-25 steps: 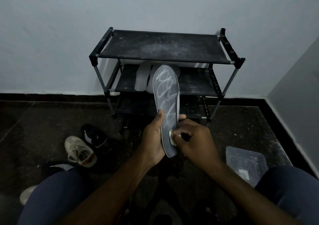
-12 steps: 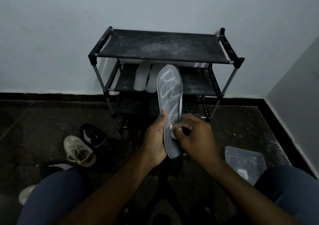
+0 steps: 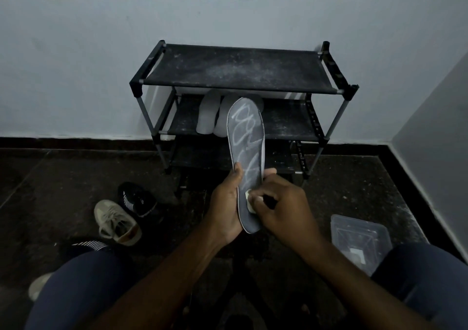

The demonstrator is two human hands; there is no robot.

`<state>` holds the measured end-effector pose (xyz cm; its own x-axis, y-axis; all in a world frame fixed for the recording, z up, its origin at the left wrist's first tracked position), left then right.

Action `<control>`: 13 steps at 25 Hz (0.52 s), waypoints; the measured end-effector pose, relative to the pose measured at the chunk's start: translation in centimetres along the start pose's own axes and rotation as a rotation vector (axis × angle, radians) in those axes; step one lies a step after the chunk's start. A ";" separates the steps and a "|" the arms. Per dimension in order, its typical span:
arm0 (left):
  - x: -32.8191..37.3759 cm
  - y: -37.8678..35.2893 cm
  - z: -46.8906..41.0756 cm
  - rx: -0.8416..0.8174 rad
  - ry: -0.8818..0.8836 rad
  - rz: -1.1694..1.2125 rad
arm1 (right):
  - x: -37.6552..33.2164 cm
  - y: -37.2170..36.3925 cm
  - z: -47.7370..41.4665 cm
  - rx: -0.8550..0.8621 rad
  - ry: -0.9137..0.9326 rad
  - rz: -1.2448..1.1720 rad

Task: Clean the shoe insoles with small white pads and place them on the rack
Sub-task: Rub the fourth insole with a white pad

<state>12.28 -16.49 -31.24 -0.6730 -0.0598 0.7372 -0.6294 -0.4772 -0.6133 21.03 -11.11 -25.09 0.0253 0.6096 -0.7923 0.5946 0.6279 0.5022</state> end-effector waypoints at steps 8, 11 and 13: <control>0.0 -0.6 0.2 0.005 -0.005 0.057 | 0.1 0.5 -0.7 0.028 -0.008 0.013; 0.2 -0.3 0.4 0.003 -0.012 0.016 | 0.6 0.6 -0.5 0.010 -0.020 -0.017; 0.4 -0.6 0.5 0.011 -0.038 0.018 | 1.1 1.7 -1.0 0.089 -0.055 -0.031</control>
<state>12.63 -16.68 -30.40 -0.6684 -0.1017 0.7368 -0.6133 -0.4852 -0.6233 21.26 -8.90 -24.83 0.0480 0.5615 -0.8261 0.6651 0.5990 0.4458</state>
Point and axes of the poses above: each hand's wrist, its own z-axis away from the middle knuckle, its own y-axis out of the back of the hand, x = y × z, the point moved 7 cm from there along -z, towards the middle knuckle, and after that the axes turned 6 degrees about -z, right-handed, at the moved point
